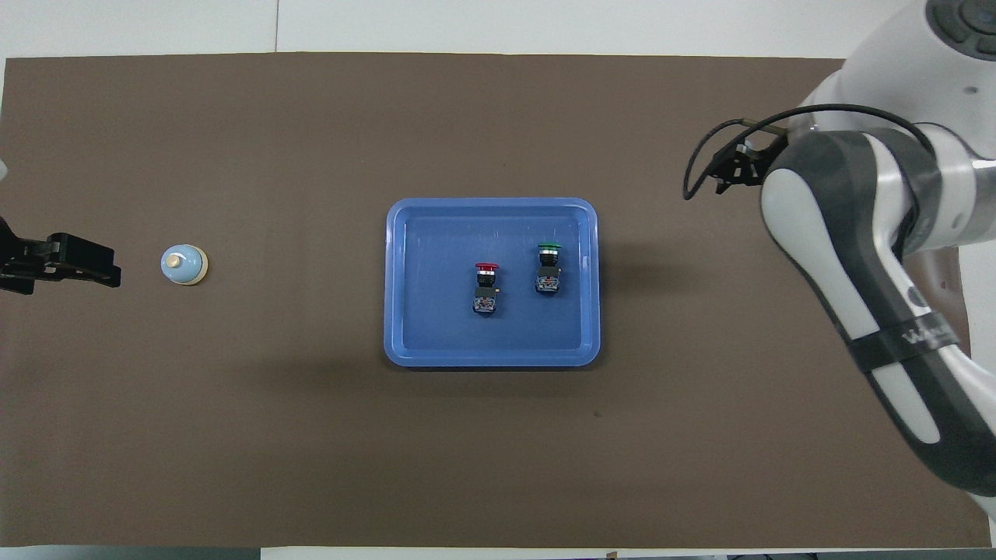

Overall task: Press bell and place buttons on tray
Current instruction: 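Withdraw the right gripper and grasp the yellow-capped button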

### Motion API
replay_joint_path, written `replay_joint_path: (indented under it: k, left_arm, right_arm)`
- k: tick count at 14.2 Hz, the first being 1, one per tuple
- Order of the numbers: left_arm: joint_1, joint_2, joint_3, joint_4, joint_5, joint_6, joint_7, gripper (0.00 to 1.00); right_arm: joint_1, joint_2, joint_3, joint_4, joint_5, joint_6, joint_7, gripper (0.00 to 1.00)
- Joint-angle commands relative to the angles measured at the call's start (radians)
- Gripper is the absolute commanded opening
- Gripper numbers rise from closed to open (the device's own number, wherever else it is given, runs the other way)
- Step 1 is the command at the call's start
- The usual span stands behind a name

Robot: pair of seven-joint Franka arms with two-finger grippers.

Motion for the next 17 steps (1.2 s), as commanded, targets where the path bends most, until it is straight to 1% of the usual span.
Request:
replay_joint_path:
  k: [1, 3, 4, 6, 7, 10, 11, 12, 13, 14, 15, 17]
  left_arm:
    - [-0.003, -0.011, 0.005, 0.001, -0.001, -0.002, -0.004, 1.0]
    - [-0.003, -0.01, 0.007, 0.001, -0.001, -0.002, -0.004, 1.0]
    - [-0.003, -0.01, 0.005, 0.001, -0.001, -0.002, -0.004, 1.0]
    - [-0.003, -0.01, 0.005, 0.002, -0.001, -0.002, -0.004, 1.0]
    - [-0.003, -0.011, 0.005, 0.001, -0.001, -0.002, -0.004, 1.0]
    - [-0.003, -0.01, 0.005, 0.001, -0.001, -0.002, -0.004, 1.0]
    - [-0.003, -0.01, 0.005, 0.001, -0.001, -0.002, -0.004, 1.0]
    - [-0.003, -0.01, 0.005, 0.001, -0.001, -0.002, -0.004, 1.0]
    - [-0.003, -0.01, 0.005, 0.001, -0.001, -0.002, -0.004, 1.0]
    - [-0.003, -0.01, 0.005, 0.001, -0.001, -0.002, -0.004, 1.0]
    - [-0.003, -0.011, 0.005, 0.001, -0.001, -0.002, -0.004, 1.0]
    - [-0.003, -0.011, 0.005, 0.002, -0.001, -0.002, -0.004, 1.0]
  right_arm:
    - [-0.142, -0.055, 0.019, -0.186, -0.03, 0.137, -0.202, 1.0]
    - [-0.211, -0.091, 0.017, -0.361, -0.062, 0.345, -0.291, 1.0]
    - [-0.245, -0.088, 0.019, -0.409, -0.07, 0.417, -0.314, 1.0]
    - [-0.297, -0.031, 0.019, -0.423, -0.07, 0.519, -0.362, 1.0]
    - [-0.3, -0.014, 0.019, -0.423, -0.07, 0.544, -0.362, 1.0]
    - [-0.306, 0.012, 0.02, -0.425, -0.065, 0.562, -0.356, 1.0]
    - [-0.317, 0.014, 0.022, -0.431, -0.065, 0.576, -0.357, 0.89]
    - [-0.319, 0.014, 0.02, -0.445, -0.065, 0.584, -0.359, 0.71]
    - [-0.319, 0.014, 0.022, -0.448, -0.064, 0.585, -0.362, 0.44]
    - [-0.319, 0.014, 0.022, -0.451, -0.064, 0.584, -0.365, 0.09]
    - [-0.319, 0.012, 0.022, -0.451, -0.064, 0.579, -0.364, 0.0]
    - [-0.316, 0.012, 0.022, -0.446, -0.064, 0.568, -0.37, 0.0]
